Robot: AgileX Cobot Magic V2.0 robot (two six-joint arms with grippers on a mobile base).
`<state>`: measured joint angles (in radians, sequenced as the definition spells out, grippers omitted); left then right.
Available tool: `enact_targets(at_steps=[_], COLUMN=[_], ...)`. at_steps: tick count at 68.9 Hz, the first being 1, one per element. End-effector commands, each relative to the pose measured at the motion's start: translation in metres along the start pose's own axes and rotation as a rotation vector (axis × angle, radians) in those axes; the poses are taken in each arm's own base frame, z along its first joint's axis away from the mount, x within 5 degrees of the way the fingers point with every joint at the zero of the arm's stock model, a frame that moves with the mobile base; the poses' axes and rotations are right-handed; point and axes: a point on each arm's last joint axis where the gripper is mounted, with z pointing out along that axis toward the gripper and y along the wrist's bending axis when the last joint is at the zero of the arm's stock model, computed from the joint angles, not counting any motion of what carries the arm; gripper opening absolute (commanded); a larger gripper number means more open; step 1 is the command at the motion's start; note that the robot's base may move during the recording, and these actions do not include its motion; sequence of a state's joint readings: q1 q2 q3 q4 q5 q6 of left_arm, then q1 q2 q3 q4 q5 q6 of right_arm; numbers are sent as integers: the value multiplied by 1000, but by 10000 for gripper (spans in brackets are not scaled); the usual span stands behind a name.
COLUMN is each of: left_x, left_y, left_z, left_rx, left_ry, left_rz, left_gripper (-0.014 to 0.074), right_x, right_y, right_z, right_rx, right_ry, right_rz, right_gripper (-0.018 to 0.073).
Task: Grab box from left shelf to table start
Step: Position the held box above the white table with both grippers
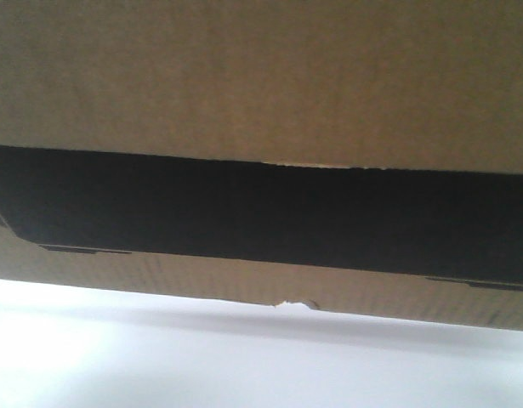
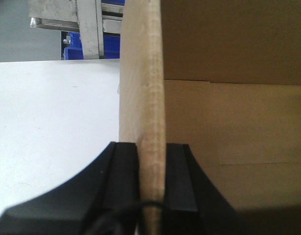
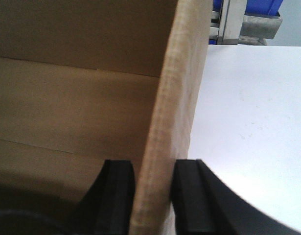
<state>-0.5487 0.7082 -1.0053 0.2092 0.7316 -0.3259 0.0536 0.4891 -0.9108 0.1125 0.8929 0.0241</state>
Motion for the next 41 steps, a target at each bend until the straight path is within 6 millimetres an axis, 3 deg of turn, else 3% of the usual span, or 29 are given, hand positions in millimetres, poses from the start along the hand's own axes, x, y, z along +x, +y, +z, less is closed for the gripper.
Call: enact_targets(at_steps=[1, 41], left_x=[-26, -26], left_y=[-11, -11], left_z=[-13, -13], left_rx=[133, 133], left_ry=[-211, -211], left_rz=[-85, -85], left_gripper=[-104, -104], right_x=[-21, -21], right_y=[4, 4], right_z=[-7, -7], right_rx=[-39, -39], right_ry=[-174, -174], right_rz=[11, 11], right_gripper=[57, 57])
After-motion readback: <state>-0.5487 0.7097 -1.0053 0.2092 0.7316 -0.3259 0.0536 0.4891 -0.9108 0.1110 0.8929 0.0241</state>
